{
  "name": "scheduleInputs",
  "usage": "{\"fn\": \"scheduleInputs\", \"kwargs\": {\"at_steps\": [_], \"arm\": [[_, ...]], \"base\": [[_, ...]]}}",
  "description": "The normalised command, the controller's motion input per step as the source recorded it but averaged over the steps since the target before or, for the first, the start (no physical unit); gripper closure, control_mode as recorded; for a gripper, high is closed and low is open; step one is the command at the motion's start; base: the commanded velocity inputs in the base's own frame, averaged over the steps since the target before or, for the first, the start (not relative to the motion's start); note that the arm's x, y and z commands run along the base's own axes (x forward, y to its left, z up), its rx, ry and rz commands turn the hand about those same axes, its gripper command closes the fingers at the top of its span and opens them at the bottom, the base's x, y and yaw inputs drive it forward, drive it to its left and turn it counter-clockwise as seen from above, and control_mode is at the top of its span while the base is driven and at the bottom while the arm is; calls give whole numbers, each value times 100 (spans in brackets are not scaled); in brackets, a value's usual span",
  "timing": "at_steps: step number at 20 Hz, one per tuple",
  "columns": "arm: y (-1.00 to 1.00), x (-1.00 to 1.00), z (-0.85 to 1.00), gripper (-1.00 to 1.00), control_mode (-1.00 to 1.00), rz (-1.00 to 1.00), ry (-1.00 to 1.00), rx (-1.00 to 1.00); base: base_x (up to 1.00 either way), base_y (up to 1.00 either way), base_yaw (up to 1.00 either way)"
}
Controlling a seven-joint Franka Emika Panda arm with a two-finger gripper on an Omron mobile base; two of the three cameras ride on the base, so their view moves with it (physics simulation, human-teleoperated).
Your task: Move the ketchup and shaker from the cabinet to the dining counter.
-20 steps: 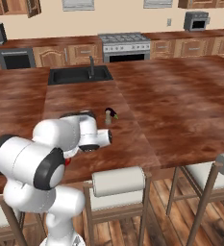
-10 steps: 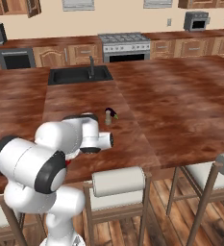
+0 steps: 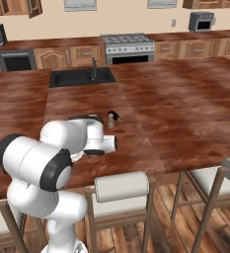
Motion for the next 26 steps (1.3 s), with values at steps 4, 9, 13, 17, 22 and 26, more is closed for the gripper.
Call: {"fn": "scheduleInputs", "kwargs": {"at_steps": [4,9,13,17,22,26], "arm": [[0,-4,-31,100,-100,0,1,0],[0,0,-31,-100,-100,0,1,0],[1,1,-28,-100,-100,0,2,0],[2,-1,-25,-100,-100,0,0,0],[2,-7,-24,-100,-100,0,0,0],[3,-8,-16,-100,-100,0,0,0]], "base": [[0,0,0],[0,0,0],[0,0,0],[0,0,0],[0,0,0],[0,0,0]]}}
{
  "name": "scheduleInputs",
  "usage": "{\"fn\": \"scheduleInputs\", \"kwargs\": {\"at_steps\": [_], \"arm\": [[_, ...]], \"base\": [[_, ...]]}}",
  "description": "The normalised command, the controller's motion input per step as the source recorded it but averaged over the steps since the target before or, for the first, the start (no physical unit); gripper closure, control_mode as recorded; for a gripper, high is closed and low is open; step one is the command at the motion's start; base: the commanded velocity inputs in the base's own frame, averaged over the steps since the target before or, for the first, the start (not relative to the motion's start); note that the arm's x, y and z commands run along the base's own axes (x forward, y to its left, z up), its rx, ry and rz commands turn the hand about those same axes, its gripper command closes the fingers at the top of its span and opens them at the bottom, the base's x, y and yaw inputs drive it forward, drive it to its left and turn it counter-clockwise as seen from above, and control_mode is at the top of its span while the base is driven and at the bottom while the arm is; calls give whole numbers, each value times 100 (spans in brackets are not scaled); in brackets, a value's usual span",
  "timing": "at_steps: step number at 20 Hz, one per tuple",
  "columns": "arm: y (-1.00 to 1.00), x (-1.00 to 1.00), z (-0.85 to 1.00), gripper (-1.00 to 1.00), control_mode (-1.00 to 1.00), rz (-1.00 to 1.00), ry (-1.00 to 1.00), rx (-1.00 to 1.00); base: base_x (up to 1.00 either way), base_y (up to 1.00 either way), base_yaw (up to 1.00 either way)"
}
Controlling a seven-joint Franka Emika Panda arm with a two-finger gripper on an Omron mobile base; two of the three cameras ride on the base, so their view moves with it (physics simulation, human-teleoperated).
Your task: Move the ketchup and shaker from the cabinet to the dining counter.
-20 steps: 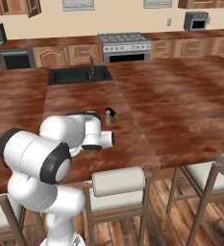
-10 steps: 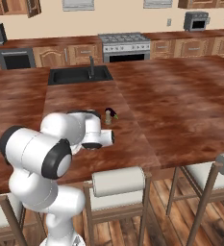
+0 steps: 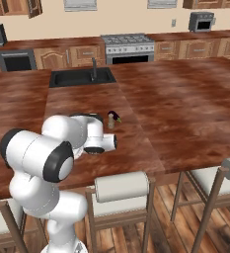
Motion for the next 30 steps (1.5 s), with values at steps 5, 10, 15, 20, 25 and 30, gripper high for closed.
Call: {"fn": "scheduleInputs", "kwargs": {"at_steps": [5,10,15,20,25,30], "arm": [[0,-1,-8,-100,-100,0,0,0],[0,0,0,-100,-100,0,0,0],[0,-1,0,-100,-100,0,0,0],[2,-6,0,-100,-100,0,0,0],[4,-3,0,-100,-100,0,0,0],[0,-2,3,-100,-100,0,0,0]], "base": [[0,0,0],[0,0,0],[0,0,0],[0,0,0],[0,0,0],[0,0,0]]}}
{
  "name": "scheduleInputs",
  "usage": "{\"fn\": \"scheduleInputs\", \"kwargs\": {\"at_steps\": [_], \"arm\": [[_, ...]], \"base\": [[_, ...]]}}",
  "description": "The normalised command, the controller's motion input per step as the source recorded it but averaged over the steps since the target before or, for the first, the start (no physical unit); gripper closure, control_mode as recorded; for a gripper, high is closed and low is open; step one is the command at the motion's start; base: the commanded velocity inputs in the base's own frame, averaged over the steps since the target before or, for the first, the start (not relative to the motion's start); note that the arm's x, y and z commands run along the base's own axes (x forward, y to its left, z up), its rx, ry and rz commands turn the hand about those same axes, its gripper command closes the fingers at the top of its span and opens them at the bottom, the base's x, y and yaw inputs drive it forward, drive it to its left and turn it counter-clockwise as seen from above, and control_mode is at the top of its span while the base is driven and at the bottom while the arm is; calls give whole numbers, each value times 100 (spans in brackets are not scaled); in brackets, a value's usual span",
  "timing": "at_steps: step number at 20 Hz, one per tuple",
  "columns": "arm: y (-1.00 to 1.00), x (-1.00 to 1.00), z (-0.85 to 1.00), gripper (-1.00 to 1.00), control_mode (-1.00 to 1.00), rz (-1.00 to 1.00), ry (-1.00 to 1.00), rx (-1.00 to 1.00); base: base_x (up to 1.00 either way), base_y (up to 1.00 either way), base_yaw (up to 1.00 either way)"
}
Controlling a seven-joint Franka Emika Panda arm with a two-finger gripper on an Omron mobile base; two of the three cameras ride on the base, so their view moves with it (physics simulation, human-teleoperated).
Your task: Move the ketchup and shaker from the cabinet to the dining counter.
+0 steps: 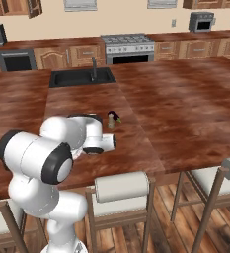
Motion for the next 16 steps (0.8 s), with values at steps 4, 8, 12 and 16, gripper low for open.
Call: {"fn": "scheduleInputs", "kwargs": {"at_steps": [4,8,12,16], "arm": [[0,-10,12,-100,-100,0,0,0],[0,-12,13,-100,-100,0,0,0],[0,-8,15,-100,-100,0,0,0],[0,-10,20,-100,-100,0,-1,0]], "base": [[0,0,0],[0,0,0],[0,0,0],[0,0,0]]}}
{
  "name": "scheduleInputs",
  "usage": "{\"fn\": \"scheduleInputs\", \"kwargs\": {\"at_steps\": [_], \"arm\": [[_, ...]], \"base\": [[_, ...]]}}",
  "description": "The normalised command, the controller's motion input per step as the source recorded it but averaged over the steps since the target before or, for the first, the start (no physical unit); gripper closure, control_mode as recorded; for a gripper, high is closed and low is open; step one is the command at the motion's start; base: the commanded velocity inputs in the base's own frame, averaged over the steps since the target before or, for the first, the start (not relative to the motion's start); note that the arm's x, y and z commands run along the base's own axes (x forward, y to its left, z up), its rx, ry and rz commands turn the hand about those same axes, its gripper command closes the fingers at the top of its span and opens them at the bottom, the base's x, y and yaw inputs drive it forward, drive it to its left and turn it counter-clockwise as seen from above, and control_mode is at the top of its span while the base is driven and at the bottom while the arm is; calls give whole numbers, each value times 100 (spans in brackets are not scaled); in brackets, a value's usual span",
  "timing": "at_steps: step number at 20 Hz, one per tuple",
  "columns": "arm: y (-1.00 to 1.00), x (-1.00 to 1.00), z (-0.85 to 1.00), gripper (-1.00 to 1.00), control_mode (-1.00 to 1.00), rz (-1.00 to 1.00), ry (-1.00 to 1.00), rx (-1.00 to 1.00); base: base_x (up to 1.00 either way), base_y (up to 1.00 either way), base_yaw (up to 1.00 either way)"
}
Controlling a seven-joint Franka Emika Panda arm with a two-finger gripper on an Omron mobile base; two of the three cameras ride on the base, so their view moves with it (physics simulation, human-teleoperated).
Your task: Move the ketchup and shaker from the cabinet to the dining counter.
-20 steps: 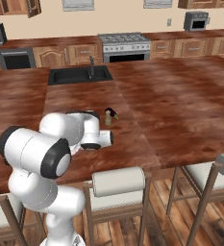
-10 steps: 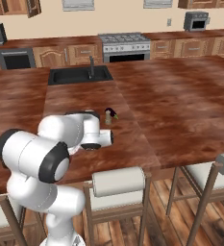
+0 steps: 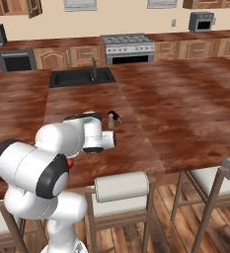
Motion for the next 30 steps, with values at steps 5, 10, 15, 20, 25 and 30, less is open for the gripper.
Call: {"fn": "scheduleInputs", "kwargs": {"at_steps": [5,10,15,20,25,30], "arm": [[0,-16,25,-100,-100,0,0,0],[0,-30,26,-100,-100,-1,-2,-2],[0,-40,24,-100,-100,-15,-2,-6],[-2,-47,25,-100,-100,-24,0,-3],[0,-41,26,-100,-100,-31,0,-7],[0,-36,40,-100,-100,-21,16,0]], "base": [[0,0,0],[0,0,0],[0,0,0],[0,0,0],[0,0,0],[0,0,0]]}}
